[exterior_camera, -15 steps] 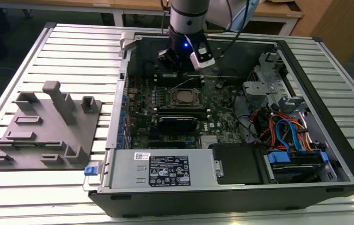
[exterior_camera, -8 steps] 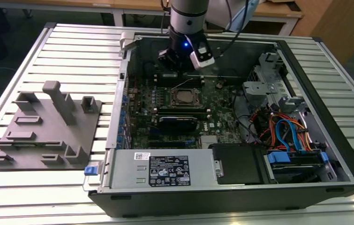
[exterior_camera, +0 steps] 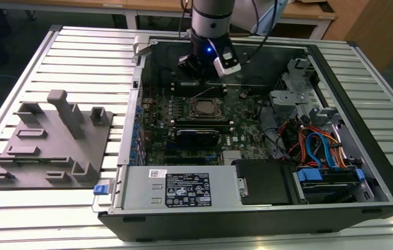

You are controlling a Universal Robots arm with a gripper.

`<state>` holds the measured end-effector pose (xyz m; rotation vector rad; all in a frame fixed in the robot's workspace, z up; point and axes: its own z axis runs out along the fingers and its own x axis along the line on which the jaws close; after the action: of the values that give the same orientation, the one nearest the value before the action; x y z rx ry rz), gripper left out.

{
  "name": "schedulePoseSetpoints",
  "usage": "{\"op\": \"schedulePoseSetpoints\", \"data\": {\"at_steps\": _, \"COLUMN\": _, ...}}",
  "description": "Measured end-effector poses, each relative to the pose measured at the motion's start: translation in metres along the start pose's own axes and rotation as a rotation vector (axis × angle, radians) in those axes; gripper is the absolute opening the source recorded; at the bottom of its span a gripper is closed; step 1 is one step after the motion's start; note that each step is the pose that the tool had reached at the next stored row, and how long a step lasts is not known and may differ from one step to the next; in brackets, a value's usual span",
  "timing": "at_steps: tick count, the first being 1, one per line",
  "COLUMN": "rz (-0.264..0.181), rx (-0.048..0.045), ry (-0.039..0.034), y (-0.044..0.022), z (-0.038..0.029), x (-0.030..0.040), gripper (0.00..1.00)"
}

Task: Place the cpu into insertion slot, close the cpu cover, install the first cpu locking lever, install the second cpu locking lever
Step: 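Install the first cpu locking lever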

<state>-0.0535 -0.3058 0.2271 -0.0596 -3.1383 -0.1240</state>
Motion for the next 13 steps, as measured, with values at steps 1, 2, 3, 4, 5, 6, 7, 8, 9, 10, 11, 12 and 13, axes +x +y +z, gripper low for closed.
{"op": "schedulePoseSetpoints", "data": {"at_steps": 1, "rz": 0.0, "rx": 0.0041, "ry": -0.0001, "y": 0.0, "z": 0.0, "x": -0.0004, "gripper": 0.1}}
{"op": "schedulePoseSetpoints", "data": {"at_steps": 2, "rz": 0.001, "rx": 0.009, "ry": -0.0004, "y": 0.0, "z": 0.0, "x": -0.0007, "gripper": 0.1}}
{"op": "schedulePoseSetpoints", "data": {"at_steps": 3, "rz": 0.001, "rx": 0.0137, "ry": -0.0006, "y": 0.0, "z": 0.0001, "x": -0.0011, "gripper": 0.1}}
{"op": "schedulePoseSetpoints", "data": {"at_steps": 4, "rz": 0.001, "rx": 0.018, "ry": -0.0009, "y": 0.0, "z": 0.0002, "x": -0.0016, "gripper": 0.1}}
{"op": "schedulePoseSetpoints", "data": {"at_steps": 5, "rz": 0.002, "rx": 0.0188, "ry": -0.0009, "y": 0.0, "z": 0.0004, "x": -0.0021, "gripper": 0.1}}
{"op": "schedulePoseSetpoints", "data": {"at_steps": 6, "rz": 0.002, "rx": 0.0189, "ry": -0.001, "y": 0.0001, "z": 0.0006, "x": -0.0026, "gripper": 0.1}}
{"op": "schedulePoseSetpoints", "data": {"at_steps": 7, "rz": 0.002, "rx": 0.019, "ry": -0.001, "y": 0.0001, "z": 0.0007, "x": -0.0031, "gripper": 0.1}}
{"op": "schedulePoseSetpoints", "data": {"at_steps": 8, "rz": 0.002, "rx": 0.019, "ry": -0.0009, "y": 0.0002, "z": 0.0009, "x": -0.0036, "gripper": 0.1}}
{"op": "schedulePoseSetpoints", "data": {"at_steps": 9, "rz": 0.002, "rx": 0.019, "ry": -0.0009, "y": 0.0003, "z": 0.0011, "x": -0.0042, "gripper": 0.1}}
{"op": "schedulePoseSetpoints", "data": {"at_steps": 10, "rz": 0.002, "rx": 0.0192, "ry": -0.0008, "y": 0.0004, "z": 0.0012, "x": -0.0046, "gripper": 0.1}}
{"op": "schedulePoseSetpoints", "data": {"at_steps": 11, "rz": 0.002, "rx": 0.0192, "ry": -0.0008, "y": 0.0004, "z": 0.0013, "x": -0.005, "gripper": 0.1}}
{"op": "schedulePoseSetpoints", "data": {"at_steps": 12, "rz": 0.002, "rx": 0.0191, "ry": -0.0009, "y": 0.0004, "z": 0.0015, "x": -0.0055, "gripper": 0.1}}
{"op": "schedulePoseSetpoints", "data": {"at_steps": 13, "rz": 0.002, "rx": 0.019, "ry": -0.0009, "y": 0.0005, "z": 0.0017, "x": -0.0061, "gripper": 0.1}}
